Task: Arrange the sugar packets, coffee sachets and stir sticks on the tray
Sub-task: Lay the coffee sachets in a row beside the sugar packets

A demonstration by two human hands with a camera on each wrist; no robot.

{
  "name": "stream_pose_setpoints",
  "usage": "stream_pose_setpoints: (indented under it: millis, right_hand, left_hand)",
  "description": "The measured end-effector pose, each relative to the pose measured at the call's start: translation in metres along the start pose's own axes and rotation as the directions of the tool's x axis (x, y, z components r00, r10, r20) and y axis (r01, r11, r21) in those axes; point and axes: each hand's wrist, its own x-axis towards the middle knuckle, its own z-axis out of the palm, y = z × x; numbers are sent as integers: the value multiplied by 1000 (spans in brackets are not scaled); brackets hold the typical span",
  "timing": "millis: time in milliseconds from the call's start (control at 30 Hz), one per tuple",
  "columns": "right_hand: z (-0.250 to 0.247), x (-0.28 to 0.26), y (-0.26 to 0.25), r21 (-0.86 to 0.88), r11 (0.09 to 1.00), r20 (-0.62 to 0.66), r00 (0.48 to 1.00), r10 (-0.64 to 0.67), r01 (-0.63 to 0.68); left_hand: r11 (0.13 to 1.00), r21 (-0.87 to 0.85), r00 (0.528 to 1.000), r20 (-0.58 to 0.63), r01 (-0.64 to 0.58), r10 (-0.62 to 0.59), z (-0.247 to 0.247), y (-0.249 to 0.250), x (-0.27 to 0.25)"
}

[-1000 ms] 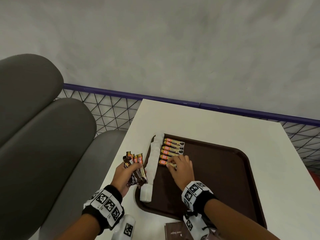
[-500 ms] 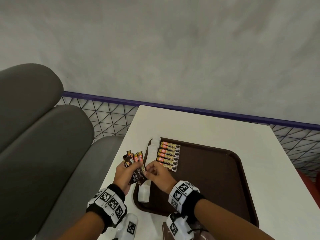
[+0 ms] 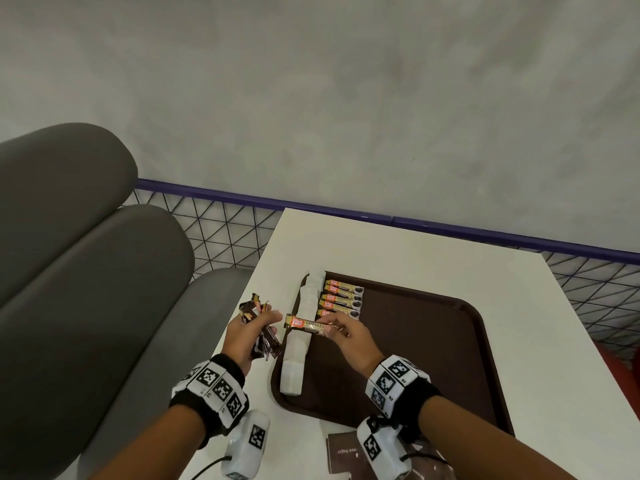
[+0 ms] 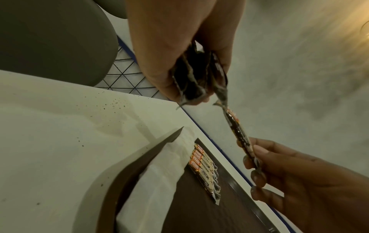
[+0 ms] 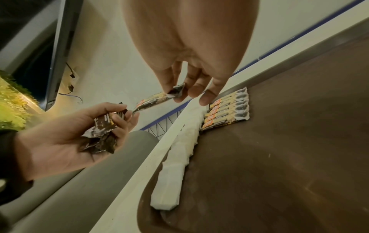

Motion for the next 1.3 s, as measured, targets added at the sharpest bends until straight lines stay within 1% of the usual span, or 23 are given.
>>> stream_pose_setpoints:
  millis: [133,233,300,367,433,500,600,667,733,833,900,1033,1167,1300]
  right_hand:
    - [1,-4,-1,-4,1000,-18,1000,-11,11]
    - [1,-7,-4,42,999,-24,1000,-15,16]
    - [-1,-10,-4,22,999,-34,999,-34,35]
    - [-3,-13,1,-118,991,-32,997,-67,62]
    - [-4,-14,7,-278,954,-38,991,-131,116]
    - [-5,-13,12,-353,926,-62,984,-166,134]
    - [-10,-13,20,-409,906,-124,978,-169,105]
    - [-14,-14,30,-448,892,-179,971,-157,61]
    - [-20,-16,40,-496,869,-213,970,-116,-5]
    - [-23,-16,52,-577,810,-218,975,-32,-103]
    - [-20,-13,58,-609,783,-212,977,-2,-130]
    - [-11,-5,63,-665,736,-180,984,4,-125]
    - [-2,5,65,-715,692,-148,989,-16,-96]
    - [4,12,66,-721,688,-150,988,-45,-78]
  left_hand:
    - [999,38,995,95,7,-11,4,-3,-3]
    - [998,60,996,90,2,-7,8,-5,-2]
    - [998,69,997,72,-6,1,9,-7,-1]
    - [996,85,998,62,-2,-3,10,-11,0]
    - [996,89,998,66,12,-18,12,-14,1]
    - [996,88,997,77,15,-22,15,-18,0]
    - [998,60,996,78,33,-37,17,-21,0]
    - [998,3,997,46,60,-60,13,-21,2]
    - [995,-64,997,7,71,-71,6,-21,7]
    - [991,-120,997,-41,65,-70,-6,-21,14]
    - [989,-131,995,-57,68,-76,-12,-20,17]
    - [990,-119,995,-47,76,-82,-18,-19,20]
    - [990,-117,996,-29,85,-89,-21,-20,20]
    - [989,-115,995,-11,92,-94,-21,-20,20]
